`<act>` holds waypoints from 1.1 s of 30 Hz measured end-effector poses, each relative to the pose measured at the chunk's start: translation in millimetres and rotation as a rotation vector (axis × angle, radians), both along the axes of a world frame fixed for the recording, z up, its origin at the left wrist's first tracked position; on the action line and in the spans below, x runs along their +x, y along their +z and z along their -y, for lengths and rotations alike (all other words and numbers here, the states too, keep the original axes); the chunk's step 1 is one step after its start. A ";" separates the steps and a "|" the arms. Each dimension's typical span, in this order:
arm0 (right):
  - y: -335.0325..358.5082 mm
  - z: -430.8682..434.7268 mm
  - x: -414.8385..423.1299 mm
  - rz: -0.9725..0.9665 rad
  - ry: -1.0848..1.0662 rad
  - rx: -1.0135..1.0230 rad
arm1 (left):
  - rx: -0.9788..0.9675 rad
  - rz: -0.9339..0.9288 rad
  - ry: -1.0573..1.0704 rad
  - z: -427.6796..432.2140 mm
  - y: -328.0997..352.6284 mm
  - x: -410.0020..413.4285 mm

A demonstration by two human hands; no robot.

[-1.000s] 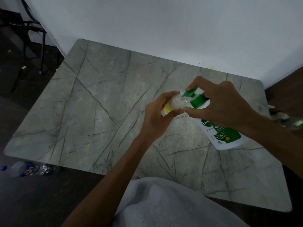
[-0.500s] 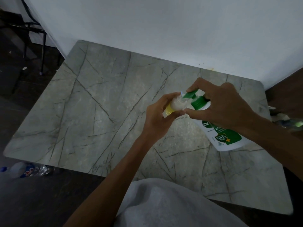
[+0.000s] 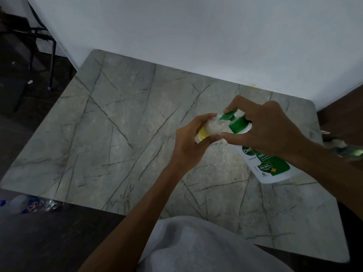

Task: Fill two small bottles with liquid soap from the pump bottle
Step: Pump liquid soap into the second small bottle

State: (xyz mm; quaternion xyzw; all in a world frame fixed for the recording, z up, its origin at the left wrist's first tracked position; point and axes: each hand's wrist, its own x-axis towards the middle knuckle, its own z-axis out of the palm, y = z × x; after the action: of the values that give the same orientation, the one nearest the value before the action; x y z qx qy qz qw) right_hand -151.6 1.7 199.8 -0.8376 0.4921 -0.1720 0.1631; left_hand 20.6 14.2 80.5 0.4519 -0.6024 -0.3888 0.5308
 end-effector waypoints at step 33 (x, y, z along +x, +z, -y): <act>-5.7 8.8 -15.1 -0.133 0.049 -0.026 | 0.036 0.016 0.050 -1.5 -1.8 -16.6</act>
State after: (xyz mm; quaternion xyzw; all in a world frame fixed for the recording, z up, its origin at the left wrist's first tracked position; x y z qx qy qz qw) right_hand -166.8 -7.1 194.1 -0.8610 0.4791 -0.1183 0.1233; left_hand 4.1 15.7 78.7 0.4794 -0.5879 -0.3826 0.5275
